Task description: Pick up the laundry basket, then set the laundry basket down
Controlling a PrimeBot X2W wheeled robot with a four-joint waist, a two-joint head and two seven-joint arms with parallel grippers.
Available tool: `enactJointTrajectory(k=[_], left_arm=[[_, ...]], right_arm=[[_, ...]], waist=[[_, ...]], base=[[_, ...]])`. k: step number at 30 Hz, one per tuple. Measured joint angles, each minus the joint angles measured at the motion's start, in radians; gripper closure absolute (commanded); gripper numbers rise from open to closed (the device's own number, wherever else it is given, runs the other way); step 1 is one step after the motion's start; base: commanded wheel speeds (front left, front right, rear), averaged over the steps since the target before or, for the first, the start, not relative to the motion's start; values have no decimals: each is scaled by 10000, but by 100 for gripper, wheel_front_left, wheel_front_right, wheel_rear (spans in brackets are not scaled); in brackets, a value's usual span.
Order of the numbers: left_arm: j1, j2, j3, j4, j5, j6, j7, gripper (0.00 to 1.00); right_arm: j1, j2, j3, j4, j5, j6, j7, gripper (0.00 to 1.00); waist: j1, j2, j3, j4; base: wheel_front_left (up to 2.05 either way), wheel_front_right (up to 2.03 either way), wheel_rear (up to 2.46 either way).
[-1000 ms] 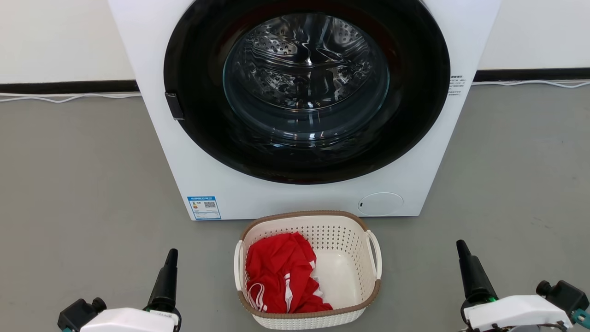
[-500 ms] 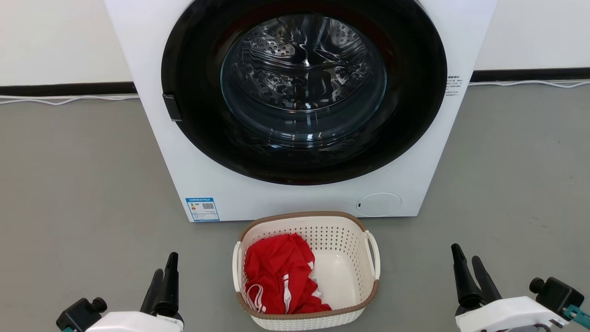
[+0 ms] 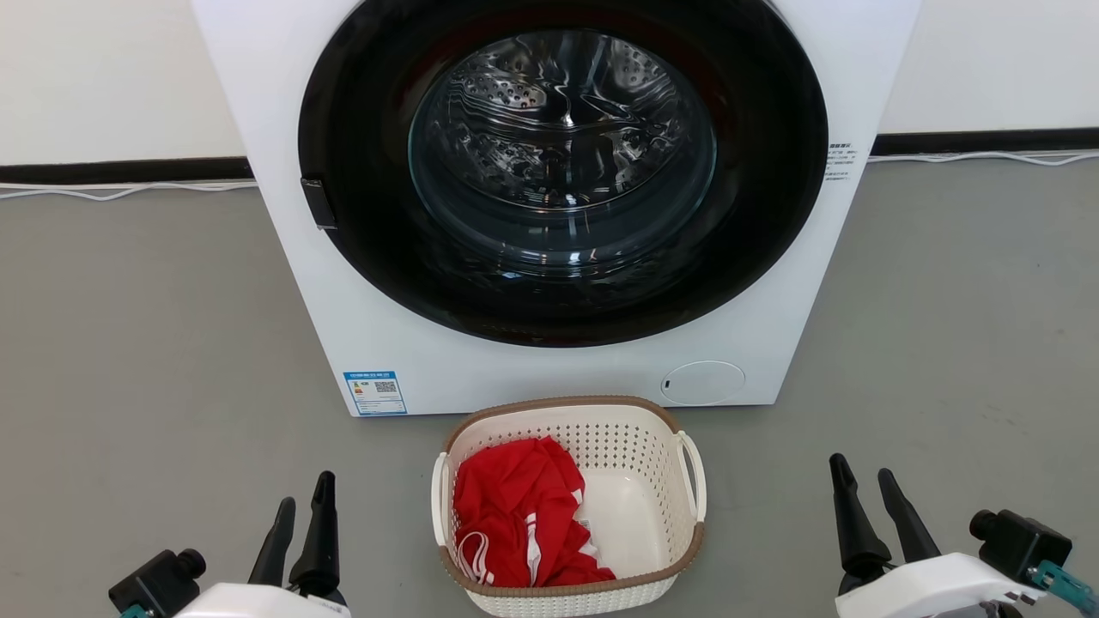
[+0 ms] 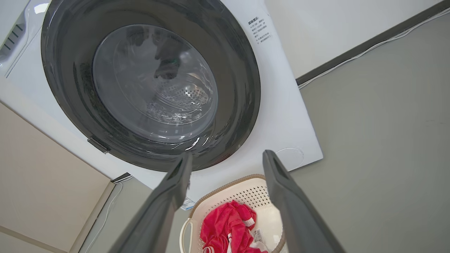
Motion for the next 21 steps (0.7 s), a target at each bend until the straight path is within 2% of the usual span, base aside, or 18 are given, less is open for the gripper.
enactJointTrajectory(k=[21], left_arm=[[111,21,23,-111,2311,-40,-558,0]], right_arm=[[0,-6,67,-21,-2594,2,-558,0]], waist=[[0,0,27,-104]], base=[[0,0,0]])
